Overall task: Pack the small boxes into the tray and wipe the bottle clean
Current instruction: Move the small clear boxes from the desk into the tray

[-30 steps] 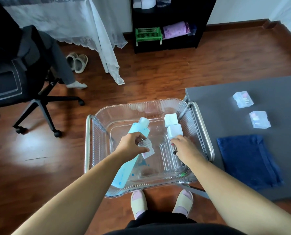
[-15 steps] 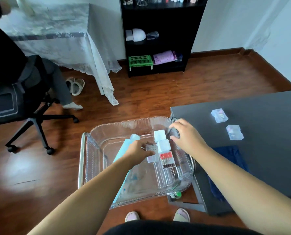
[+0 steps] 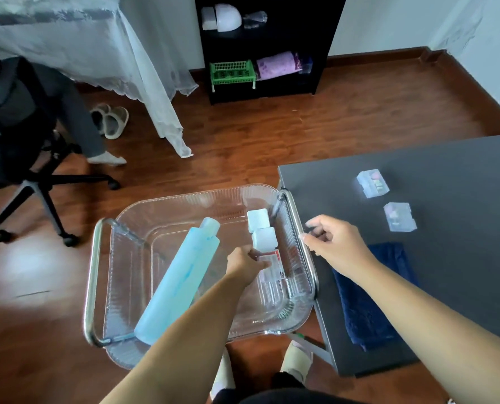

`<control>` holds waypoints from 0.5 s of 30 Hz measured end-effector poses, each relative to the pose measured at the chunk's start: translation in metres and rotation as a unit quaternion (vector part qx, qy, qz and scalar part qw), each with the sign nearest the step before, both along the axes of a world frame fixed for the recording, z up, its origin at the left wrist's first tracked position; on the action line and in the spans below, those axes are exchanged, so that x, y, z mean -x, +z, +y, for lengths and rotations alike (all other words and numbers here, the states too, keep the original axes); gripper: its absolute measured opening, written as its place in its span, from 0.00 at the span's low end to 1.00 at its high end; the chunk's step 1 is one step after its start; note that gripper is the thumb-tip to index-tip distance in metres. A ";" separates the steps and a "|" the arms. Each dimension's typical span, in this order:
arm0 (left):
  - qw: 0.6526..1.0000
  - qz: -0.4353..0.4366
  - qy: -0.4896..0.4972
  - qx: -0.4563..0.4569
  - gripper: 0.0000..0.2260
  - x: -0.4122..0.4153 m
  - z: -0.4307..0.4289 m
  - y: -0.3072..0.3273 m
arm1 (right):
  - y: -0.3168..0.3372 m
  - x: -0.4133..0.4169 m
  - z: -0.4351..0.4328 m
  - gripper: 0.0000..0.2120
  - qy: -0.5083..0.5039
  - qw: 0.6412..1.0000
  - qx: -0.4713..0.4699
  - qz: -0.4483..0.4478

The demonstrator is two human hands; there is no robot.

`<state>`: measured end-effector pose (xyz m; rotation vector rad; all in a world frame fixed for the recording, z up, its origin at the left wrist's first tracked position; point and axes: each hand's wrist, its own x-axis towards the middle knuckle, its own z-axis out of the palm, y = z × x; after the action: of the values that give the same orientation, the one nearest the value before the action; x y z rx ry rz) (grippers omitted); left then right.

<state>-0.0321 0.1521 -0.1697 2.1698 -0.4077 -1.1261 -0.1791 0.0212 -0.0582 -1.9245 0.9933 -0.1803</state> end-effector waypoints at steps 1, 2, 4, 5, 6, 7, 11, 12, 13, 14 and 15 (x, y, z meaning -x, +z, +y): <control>1.000 -0.009 0.009 -0.004 0.09 0.001 -0.001 -0.002 | -0.001 -0.001 0.000 0.07 0.003 1.000 -0.004 -0.002; 1.000 -0.023 0.009 -0.010 0.09 0.001 -0.001 -0.004 | -0.002 -0.001 -0.001 0.06 0.006 1.000 -0.005 -0.003; 0.998 -0.054 -0.003 -0.022 0.11 0.002 0.001 -0.005 | -0.004 -0.002 -0.001 0.05 0.013 1.000 -0.005 -0.005; 0.998 -0.063 -0.006 -0.025 0.13 0.003 0.003 -0.006 | -0.004 -0.003 -0.001 0.05 0.016 1.000 -0.006 -0.006; 0.997 -0.067 -0.006 -0.027 0.14 0.005 0.005 -0.006 | -0.004 -0.003 -0.001 0.06 0.019 1.000 -0.007 -0.007; 0.997 -0.066 -0.006 -0.030 0.15 0.007 0.007 -0.006 | -0.003 -0.003 -0.001 0.06 0.023 1.000 -0.009 -0.007; 0.998 -0.050 -0.003 -0.045 0.17 0.016 0.015 -0.009 | -0.002 -0.005 -0.001 0.06 0.037 0.999 -0.010 -0.010; 0.998 -0.046 0.001 -0.044 0.17 0.018 0.014 -0.010 | -0.001 -0.005 -0.001 0.06 0.036 0.999 -0.010 -0.012; 0.998 -0.044 0.004 -0.043 0.17 0.020 0.013 -0.010 | -0.001 -0.006 -0.001 0.06 0.035 0.999 -0.012 -0.014; 0.998 -0.043 0.007 -0.040 0.17 0.020 0.011 -0.010 | -0.001 -0.005 -0.001 0.06 0.035 0.999 -0.016 -0.016; 0.998 -0.041 0.008 -0.037 0.16 0.020 0.008 -0.009 | -0.002 -0.005 -0.001 0.06 0.036 0.999 -0.017 -0.017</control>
<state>-0.0524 0.1597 -0.1792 2.2863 -0.3896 -1.0608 -0.1742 0.0202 -0.0599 -1.9165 0.8979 -0.1543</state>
